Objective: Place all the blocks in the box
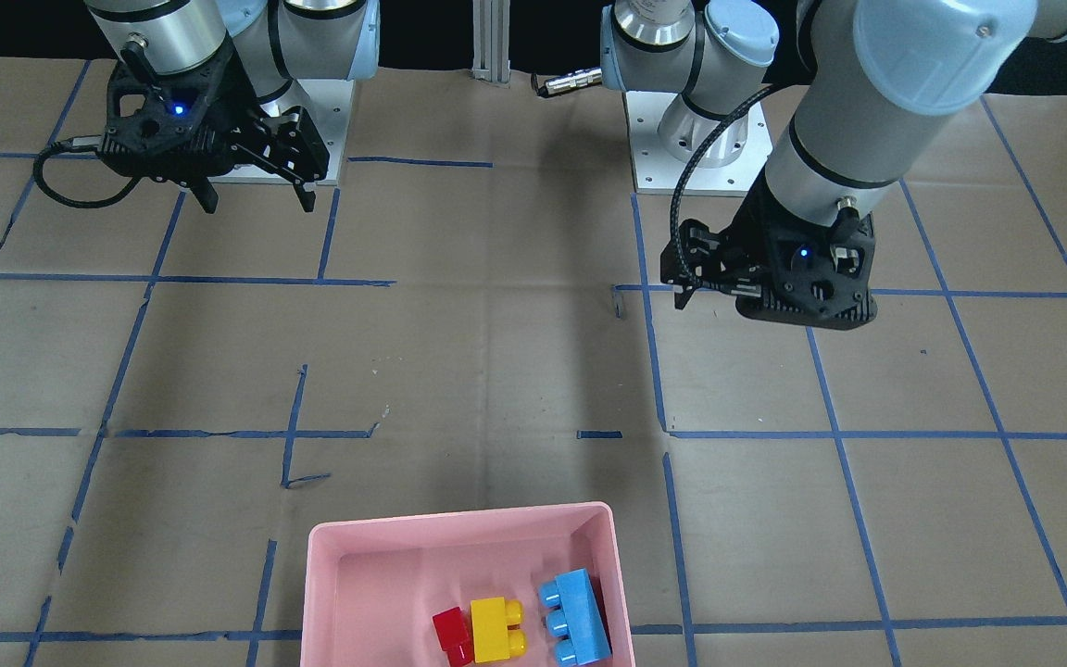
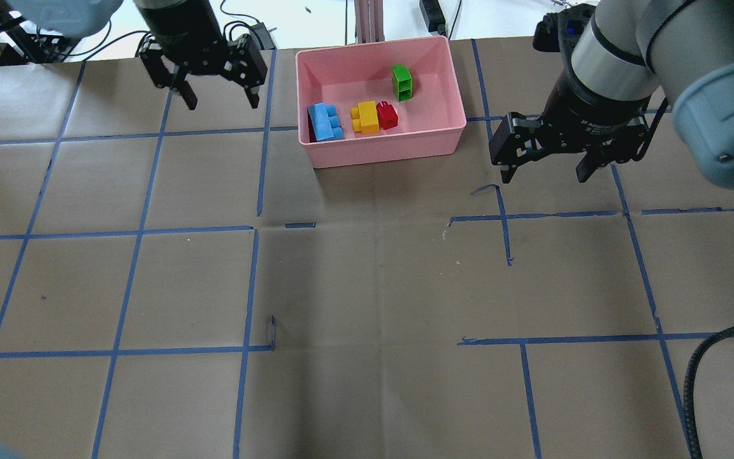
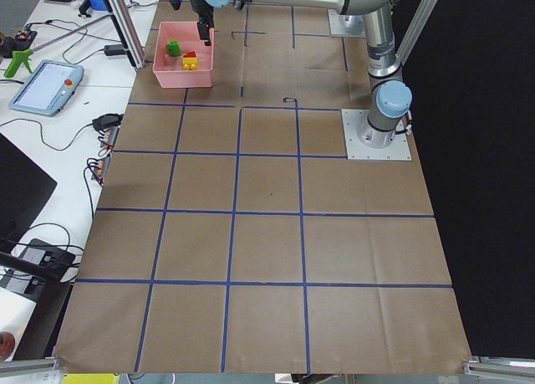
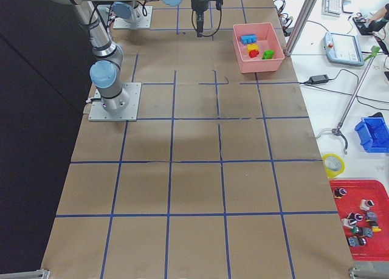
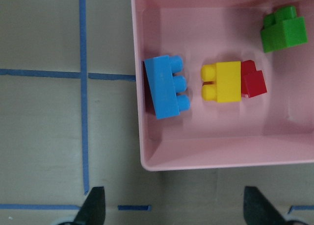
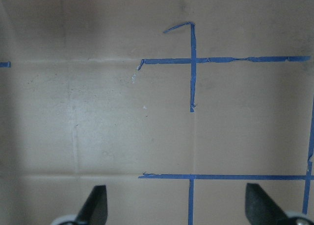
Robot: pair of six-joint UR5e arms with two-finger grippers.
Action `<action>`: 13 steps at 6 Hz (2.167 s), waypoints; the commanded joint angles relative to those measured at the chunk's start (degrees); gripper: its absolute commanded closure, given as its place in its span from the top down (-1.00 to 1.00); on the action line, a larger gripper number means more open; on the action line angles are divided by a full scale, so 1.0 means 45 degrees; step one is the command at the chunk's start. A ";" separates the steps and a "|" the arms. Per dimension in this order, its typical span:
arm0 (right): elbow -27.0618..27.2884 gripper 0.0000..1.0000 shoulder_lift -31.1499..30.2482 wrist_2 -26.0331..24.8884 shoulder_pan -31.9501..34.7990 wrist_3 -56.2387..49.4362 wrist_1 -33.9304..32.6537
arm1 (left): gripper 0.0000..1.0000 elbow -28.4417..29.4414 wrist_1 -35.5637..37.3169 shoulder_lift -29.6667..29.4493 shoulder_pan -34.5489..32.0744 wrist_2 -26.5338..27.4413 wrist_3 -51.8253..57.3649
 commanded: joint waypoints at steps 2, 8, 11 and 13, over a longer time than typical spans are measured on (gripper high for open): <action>0.0012 1.00 0.0107 0.0030 -0.0004 0.0038 0.0033 | 1.00 -0.1528 -0.0058 0.2070 -0.0041 0.0464 0.0120; 0.0169 1.00 0.0127 0.0010 -0.0024 0.0018 0.0014 | 0.99 -0.1313 0.0118 0.1974 -0.0022 0.0288 0.0040; 0.0169 1.00 0.0107 0.0050 -0.0024 -0.0001 0.0229 | 0.99 -0.1255 0.0118 0.1857 -0.0022 0.0326 -0.0234; 0.0169 1.00 0.0107 0.0050 -0.0024 -0.0001 0.0268 | 0.99 -0.1118 0.0137 0.1740 -0.0022 0.0327 -0.0234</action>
